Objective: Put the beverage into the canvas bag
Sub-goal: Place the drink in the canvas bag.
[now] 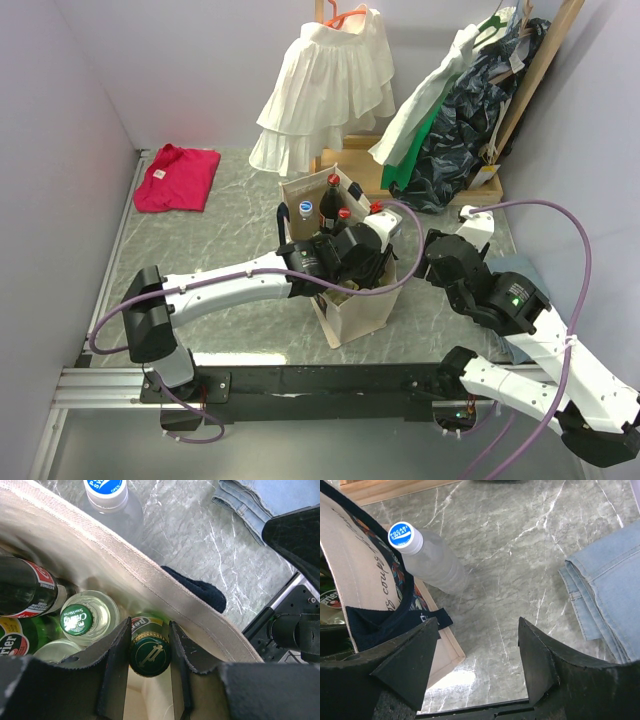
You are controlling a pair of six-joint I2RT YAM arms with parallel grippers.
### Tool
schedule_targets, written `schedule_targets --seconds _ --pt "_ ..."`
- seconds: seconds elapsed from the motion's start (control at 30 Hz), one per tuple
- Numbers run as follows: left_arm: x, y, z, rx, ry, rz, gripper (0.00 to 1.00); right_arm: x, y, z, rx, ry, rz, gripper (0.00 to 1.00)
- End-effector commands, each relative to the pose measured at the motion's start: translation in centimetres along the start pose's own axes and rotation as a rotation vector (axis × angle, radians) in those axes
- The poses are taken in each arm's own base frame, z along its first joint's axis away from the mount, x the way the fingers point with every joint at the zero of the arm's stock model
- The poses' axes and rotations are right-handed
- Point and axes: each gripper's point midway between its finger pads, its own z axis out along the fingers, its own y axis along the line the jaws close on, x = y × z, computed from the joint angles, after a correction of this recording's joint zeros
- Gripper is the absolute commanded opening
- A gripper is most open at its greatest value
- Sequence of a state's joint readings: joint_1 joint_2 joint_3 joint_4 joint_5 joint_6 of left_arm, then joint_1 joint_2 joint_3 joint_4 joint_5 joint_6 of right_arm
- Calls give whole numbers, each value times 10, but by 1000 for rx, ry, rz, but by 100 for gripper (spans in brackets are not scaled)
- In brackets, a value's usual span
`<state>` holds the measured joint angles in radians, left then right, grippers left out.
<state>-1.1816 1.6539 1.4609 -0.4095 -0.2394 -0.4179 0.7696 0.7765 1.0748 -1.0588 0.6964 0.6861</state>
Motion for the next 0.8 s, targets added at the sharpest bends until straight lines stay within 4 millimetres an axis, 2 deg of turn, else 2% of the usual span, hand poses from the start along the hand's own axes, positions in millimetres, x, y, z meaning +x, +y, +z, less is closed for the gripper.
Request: schedule_targets --seconds 0.0,0.37,0.57,0.77 --pt "-52 -27 -13 95 -161 -71 1 -7 -2 2 22 -35 11 72" --pt "-27 -17 0 47 -94 -73 1 -12 -1 3 26 -45 4 74" --pt "-21 -14 3 35 -78 -69 1 -9 1 6 24 -38 3 75" --pt "-11 -12 9 19 -51 -63 7 -7 2 7 22 -32 6 76"
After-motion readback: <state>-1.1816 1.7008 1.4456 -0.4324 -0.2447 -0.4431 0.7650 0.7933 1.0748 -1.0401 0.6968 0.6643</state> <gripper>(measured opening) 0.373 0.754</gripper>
